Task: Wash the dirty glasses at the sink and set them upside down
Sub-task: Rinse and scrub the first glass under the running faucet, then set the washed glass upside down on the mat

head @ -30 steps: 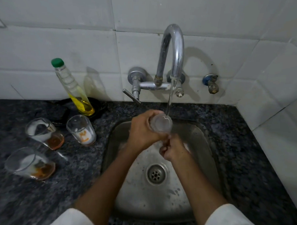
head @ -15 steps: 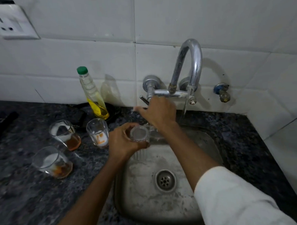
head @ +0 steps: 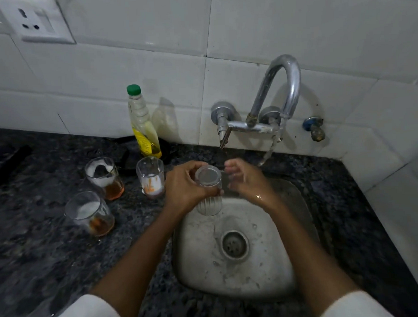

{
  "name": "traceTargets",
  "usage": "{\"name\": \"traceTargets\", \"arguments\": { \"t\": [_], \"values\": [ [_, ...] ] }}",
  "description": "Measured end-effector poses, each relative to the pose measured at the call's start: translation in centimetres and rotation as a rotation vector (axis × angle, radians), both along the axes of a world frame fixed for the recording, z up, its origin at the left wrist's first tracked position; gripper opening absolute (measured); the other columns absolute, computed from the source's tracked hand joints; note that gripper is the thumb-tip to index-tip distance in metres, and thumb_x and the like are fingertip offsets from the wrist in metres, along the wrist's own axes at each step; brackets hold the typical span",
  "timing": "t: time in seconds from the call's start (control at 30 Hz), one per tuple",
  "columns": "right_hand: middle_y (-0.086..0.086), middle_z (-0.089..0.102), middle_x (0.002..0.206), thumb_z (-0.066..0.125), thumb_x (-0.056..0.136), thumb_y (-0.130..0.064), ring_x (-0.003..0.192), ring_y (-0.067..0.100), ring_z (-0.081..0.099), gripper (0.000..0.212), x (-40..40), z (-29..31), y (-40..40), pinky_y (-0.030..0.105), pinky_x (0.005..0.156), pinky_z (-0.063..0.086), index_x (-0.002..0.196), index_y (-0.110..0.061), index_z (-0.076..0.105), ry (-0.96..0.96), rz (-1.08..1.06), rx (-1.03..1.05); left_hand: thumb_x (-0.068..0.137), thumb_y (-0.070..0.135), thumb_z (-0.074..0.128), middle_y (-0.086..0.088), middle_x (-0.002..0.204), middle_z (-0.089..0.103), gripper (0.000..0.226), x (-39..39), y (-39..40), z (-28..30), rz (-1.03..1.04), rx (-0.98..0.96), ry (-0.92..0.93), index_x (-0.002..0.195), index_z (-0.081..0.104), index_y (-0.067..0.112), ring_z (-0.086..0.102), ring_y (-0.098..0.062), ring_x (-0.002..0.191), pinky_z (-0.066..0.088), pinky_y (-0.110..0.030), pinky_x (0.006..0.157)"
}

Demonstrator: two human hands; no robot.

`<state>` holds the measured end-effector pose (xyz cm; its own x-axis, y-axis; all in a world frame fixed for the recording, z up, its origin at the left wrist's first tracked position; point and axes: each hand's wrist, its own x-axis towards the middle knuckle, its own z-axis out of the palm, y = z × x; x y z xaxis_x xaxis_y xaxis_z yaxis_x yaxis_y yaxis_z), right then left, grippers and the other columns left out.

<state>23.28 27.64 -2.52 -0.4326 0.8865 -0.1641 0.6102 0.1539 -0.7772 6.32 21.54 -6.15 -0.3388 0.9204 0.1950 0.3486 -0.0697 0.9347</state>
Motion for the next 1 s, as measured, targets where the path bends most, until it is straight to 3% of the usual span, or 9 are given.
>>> {"name": "traceTargets", "arguments": {
  "t": [0.1, 0.2, 0.33, 0.4, 0.47, 0.63, 0.8, 0.9, 1.0],
  "values": [
    [-0.008, 0.066, 0.11, 0.085, 0.067, -0.008, 0.102, 0.006, 0.064, 0.058, 1.1, -1.1, -3.7, 0.02, 0.079, 0.054, 0.116, -0.023, 0.058, 0.139, 0.089, -0.011, 0.04, 0.042, 0.096, 0.005, 0.087, 0.077, 0.062, 1.3, -0.7, 1.0, -0.056, -0.008, 0.017, 0.094, 0.076, 0.019, 0.073, -0.005, 0.081, 0.06, -0.032, 0.076],
    [-0.023, 0.068, 0.091, 0.089, 0.059, -0.012, 0.085, -0.013, 0.064, 0.057, 1.0, -1.3, -5.8, 0.006, 0.068, 0.048, 0.106, -0.031, 0.063, 0.292, -0.053, 0.138, 0.041, 0.047, 0.095, 0.007, 0.085, 0.077, 0.058, 3.0, -2.1, 2.6, -0.097, -0.014, 0.077, 0.091, 0.077, 0.022, 0.072, -0.002, 0.08, 0.059, -0.026, 0.075],
    [-0.02, 0.069, 0.085, 0.088, 0.056, -0.029, 0.08, -0.008, 0.065, 0.053, 1.9, -1.2, -7.1, 0.021, 0.071, 0.056, 0.103, -0.036, 0.067, 0.237, -0.106, 0.306, 0.054, 0.043, 0.093, 0.005, 0.094, 0.077, 0.056, 3.9, -4.0, 3.8, -0.162, -0.071, 0.072, 0.102, 0.074, 0.02, 0.072, -0.006, 0.088, 0.058, -0.027, 0.081],
    [-0.015, 0.07, 0.082, 0.089, 0.053, -0.038, 0.075, -0.002, 0.067, 0.05, 2.3, -1.0, -7.4, 0.03, 0.067, 0.058, 0.097, -0.036, 0.067, 0.214, -0.118, 0.309, 0.065, 0.044, 0.085, 0.003, 0.101, 0.075, 0.056, 3.5, -5.1, 4.8, -0.209, -0.123, -0.021, 0.113, 0.069, 0.019, 0.071, -0.011, 0.095, 0.059, -0.032, 0.085],
    [-0.012, 0.072, 0.081, 0.088, 0.048, -0.048, 0.074, 0.003, 0.068, 0.052, 2.4, -0.4, -7.5, 0.035, 0.066, 0.058, 0.093, -0.03, 0.068, 0.195, -0.093, 0.326, 0.083, 0.03, 0.076, 0.001, 0.099, 0.072, 0.041, 2.4, -6.4, 6.2, -0.199, -0.151, -0.119, 0.119, 0.065, 0.014, 0.068, -0.013, 0.091, 0.056, -0.03, 0.08],
    [-0.003, 0.075, 0.081, 0.09, 0.046, -0.049, 0.072, 0.01, 0.069, 0.055, -0.2, 2.6, -8.6, 0.041, 0.067, 0.059, 0.089, -0.021, 0.072, 0.152, -0.02, 0.357, 0.089, 0.019, 0.069, -0.012, 0.101, 0.07, 0.017, -3.2, -11.2, 9.9, -0.059, -0.15, -0.169, 0.105, 0.067, 0.019, 0.063, -0.015, 0.082, 0.048, -0.029, 0.067],
    [-0.005, 0.075, 0.083, 0.089, 0.046, -0.051, 0.073, 0.007, 0.069, 0.06, -7.8, 6.4, -10.7, 0.036, 0.067, 0.059, 0.095, -0.019, 0.074, 0.213, 0.116, 0.384, 0.092, 0.015, 0.066, -0.019, 0.11, 0.072, 0.017, -10.6, -16.7, 11.5, 0.099, -0.141, -0.162, 0.11, 0.067, 0.015, 0.066, -0.023, 0.089, 0.053, -0.038, 0.077],
    [-0.008, 0.073, 0.08, 0.091, 0.047, -0.047, 0.071, 0.003, 0.067, 0.057, -14.5, 7.5, -12.1, 0.028, 0.065, 0.058, 0.094, -0.02, 0.074, 0.225, 0.201, 0.37, 0.092, 0.017, 0.067, -0.016, 0.111, 0.073, 0.019, -15.6, -20.0, 11.7, 0.214, -0.148, -0.13, 0.111, 0.067, 0.017, 0.068, -0.02, 0.089, 0.054, -0.036, 0.075],
    [-0.005, 0.074, 0.077, 0.086, 0.041, -0.057, 0.068, 0.009, 0.069, 0.06, -23.0, 7.6, -13.5, 0.037, 0.063, 0.059, 0.084, -0.018, 0.072, 0.261, 0.264, 0.376, 0.093, 0.02, 0.066, -0.014, 0.111, 0.073, 0.014, -22.2, -23.1, 11.4, 0.323, -0.149, -0.132, 0.106, 0.068, 0.023, 0.069, -0.018, 0.091, 0.052, -0.036, 0.076]
  ]
}}
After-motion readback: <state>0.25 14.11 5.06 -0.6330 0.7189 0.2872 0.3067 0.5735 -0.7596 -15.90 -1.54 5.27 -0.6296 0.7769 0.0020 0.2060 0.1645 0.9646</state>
